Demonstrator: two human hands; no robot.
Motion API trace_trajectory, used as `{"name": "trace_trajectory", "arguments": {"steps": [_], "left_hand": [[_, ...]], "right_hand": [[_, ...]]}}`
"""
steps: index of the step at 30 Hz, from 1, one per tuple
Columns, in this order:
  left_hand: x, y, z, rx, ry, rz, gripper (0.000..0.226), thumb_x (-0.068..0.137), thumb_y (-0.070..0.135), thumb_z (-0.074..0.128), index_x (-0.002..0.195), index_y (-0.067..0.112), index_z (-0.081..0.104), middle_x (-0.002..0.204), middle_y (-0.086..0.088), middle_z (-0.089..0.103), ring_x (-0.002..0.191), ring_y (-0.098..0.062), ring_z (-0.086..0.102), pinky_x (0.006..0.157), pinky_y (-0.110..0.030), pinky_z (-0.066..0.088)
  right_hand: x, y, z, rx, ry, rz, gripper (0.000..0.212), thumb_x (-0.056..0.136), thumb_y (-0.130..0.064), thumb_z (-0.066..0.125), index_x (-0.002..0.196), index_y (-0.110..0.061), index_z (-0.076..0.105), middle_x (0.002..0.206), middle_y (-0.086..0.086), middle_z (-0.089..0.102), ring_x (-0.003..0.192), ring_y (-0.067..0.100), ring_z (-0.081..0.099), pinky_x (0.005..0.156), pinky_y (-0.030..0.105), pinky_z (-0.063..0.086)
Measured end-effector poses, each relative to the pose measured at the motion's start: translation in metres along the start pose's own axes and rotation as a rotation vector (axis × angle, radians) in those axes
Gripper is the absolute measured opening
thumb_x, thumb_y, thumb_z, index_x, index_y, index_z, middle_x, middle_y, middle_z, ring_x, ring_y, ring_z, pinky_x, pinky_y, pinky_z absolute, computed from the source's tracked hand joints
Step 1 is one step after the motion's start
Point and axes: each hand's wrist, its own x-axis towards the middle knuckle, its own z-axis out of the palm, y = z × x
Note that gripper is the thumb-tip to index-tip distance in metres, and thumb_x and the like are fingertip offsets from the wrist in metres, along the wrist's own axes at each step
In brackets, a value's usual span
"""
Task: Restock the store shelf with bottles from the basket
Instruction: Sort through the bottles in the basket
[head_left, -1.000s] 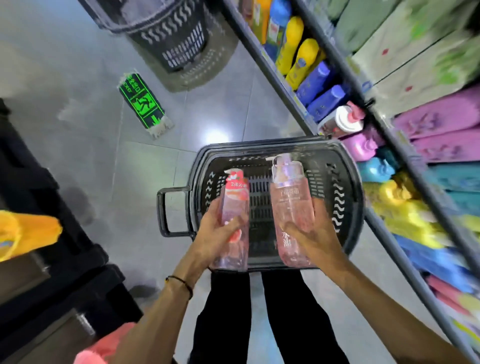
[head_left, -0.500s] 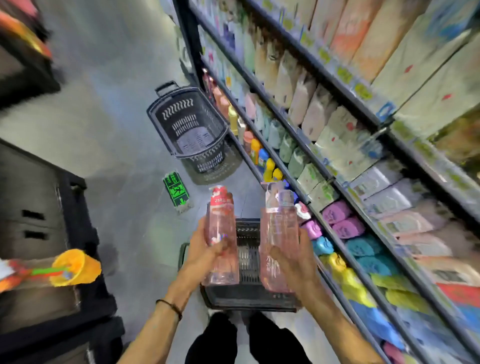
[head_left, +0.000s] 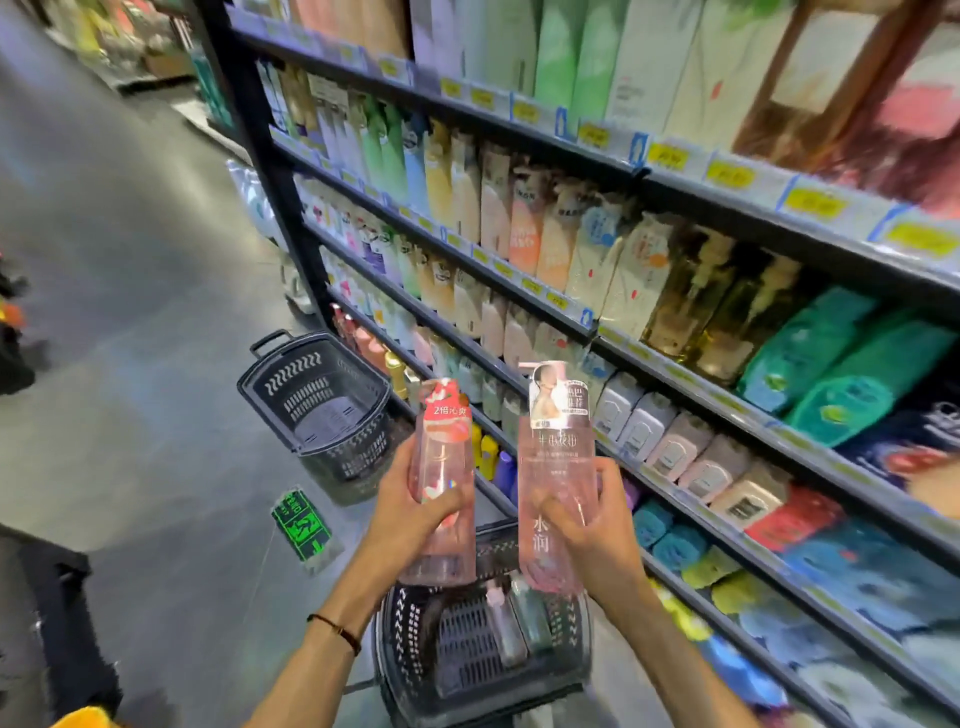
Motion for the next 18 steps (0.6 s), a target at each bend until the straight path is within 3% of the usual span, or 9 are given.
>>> {"name": "trace_trajectory", "arguments": {"steps": [2,5,8,11,13,16,18], "left_hand": [[-0.003,0.015,0.009,-0.018,-0.069,0.05,0.077,0.071,0.002,0.087,0.135,0.021,0.05,0.114,0.004,0.07,0.093,-0.001,0.071,0.076,-0.015,0.055],[-0.005,0.033,0.031,-0.031,-0.185,0.095,0.082,0.061,0.024,0.087,0.134,0.032,0.049,0.114,0.018,0.07,0.102,-0.003,0.069,0.08,-0.017,0.054],[-0.011,0.053,0.065,-0.074,-0.309,0.13,0.093,0.053,0.041,0.086,0.137,0.024,0.051,0.118,0.006,0.07,0.105,-0.012,0.07,0.081,-0.021,0.054],[-0.025,0.076,0.113,-0.092,-0.44,0.192,0.086,0.057,0.031,0.086,0.136,0.025,0.052,0.118,0.007,0.071,0.101,-0.006,0.07,0.078,-0.016,0.053],[-0.037,0.089,0.147,-0.093,-0.537,0.224,0.086,0.059,0.028,0.087,0.137,0.022,0.052,0.119,0.004,0.071,0.102,-0.007,0.07,0.077,-0.014,0.053],[-0.059,0.104,0.194,-0.099,-0.67,0.251,0.092,0.055,0.037,0.085,0.138,0.017,0.052,0.121,-0.002,0.071,0.106,-0.011,0.07,0.084,-0.02,0.054],[-0.077,0.114,0.222,-0.088,-0.749,0.264,0.091,0.058,0.037,0.086,0.14,0.02,0.051,0.124,0.001,0.07,0.112,-0.015,0.068,0.092,-0.027,0.055]], "right_hand": [[-0.021,-0.008,-0.014,-0.027,0.089,-0.037,0.038,0.085,-0.014,0.078,0.108,-0.023,0.05,0.092,-0.015,0.071,0.08,-0.001,0.07,0.062,0.017,0.053],[-0.052,-0.019,-0.039,-0.007,0.223,-0.069,0.038,0.083,-0.017,0.079,0.107,-0.018,0.05,0.091,-0.019,0.073,0.077,0.001,0.07,0.063,0.017,0.053],[-0.084,-0.025,-0.068,-0.01,0.391,-0.095,0.043,0.079,-0.024,0.085,0.108,-0.022,0.053,0.096,-0.017,0.073,0.082,0.005,0.071,0.068,0.02,0.053],[-0.12,-0.029,-0.103,-0.015,0.531,-0.104,0.049,0.072,-0.036,0.084,0.109,-0.025,0.053,0.099,-0.016,0.073,0.086,0.008,0.072,0.077,0.029,0.056],[-0.145,-0.031,-0.128,-0.022,0.604,-0.109,0.048,0.074,-0.032,0.083,0.11,-0.023,0.052,0.098,-0.012,0.074,0.087,0.012,0.073,0.078,0.033,0.058],[-0.179,-0.032,-0.162,0.024,0.723,-0.143,0.047,0.078,-0.019,0.084,0.111,-0.018,0.052,0.095,-0.01,0.076,0.083,0.012,0.073,0.07,0.024,0.057],[-0.199,-0.035,-0.184,0.026,0.793,-0.159,0.051,0.072,-0.034,0.085,0.11,-0.022,0.052,0.096,-0.008,0.076,0.085,0.012,0.074,0.073,0.025,0.056]]}}
